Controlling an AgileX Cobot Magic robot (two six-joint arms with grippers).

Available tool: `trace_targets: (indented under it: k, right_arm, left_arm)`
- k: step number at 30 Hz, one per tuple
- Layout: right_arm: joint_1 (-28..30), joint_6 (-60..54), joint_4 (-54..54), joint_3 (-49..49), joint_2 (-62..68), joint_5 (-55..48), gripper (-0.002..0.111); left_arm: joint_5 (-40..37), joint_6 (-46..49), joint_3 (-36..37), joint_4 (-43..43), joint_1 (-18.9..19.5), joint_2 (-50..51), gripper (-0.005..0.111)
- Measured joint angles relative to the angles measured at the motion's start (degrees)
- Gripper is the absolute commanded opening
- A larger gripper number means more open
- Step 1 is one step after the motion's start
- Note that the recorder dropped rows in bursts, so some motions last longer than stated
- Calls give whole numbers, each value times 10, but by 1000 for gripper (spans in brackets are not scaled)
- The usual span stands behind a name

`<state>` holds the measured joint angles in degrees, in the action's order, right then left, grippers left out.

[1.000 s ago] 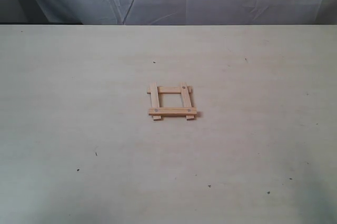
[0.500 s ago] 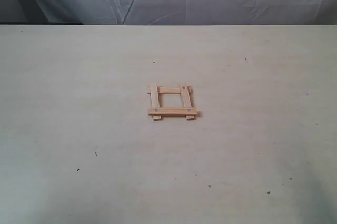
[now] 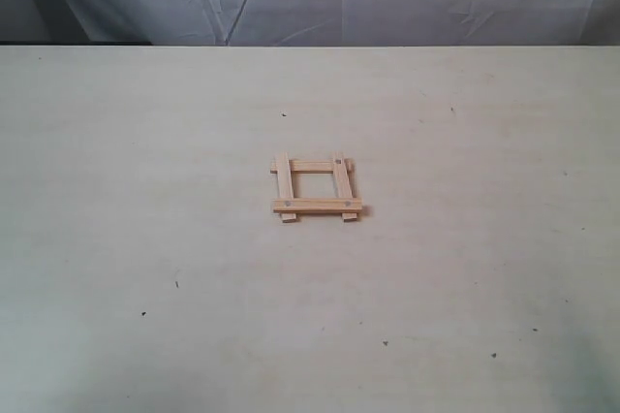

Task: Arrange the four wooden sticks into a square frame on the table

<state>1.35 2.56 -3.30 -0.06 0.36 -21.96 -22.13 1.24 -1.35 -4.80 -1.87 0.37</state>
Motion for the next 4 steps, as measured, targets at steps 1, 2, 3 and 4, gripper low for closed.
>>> trace_targets:
  k: [1, 2, 3, 4]
  right_arm:
    - [0, 0, 0, 0, 0, 0, 0]
    - [0, 0, 0, 0, 0, 0, 0]
    - [0, 0, 0, 0, 0, 0, 0]
    - [0, 0, 0, 0, 0, 0, 0]
  left_arm:
    - [0, 0, 0, 0, 0, 0, 0]
    - [0, 0, 0, 0, 0, 0, 0]
    - [0, 0, 0, 0, 0, 0, 0]
    - [0, 0, 0, 0, 0, 0, 0]
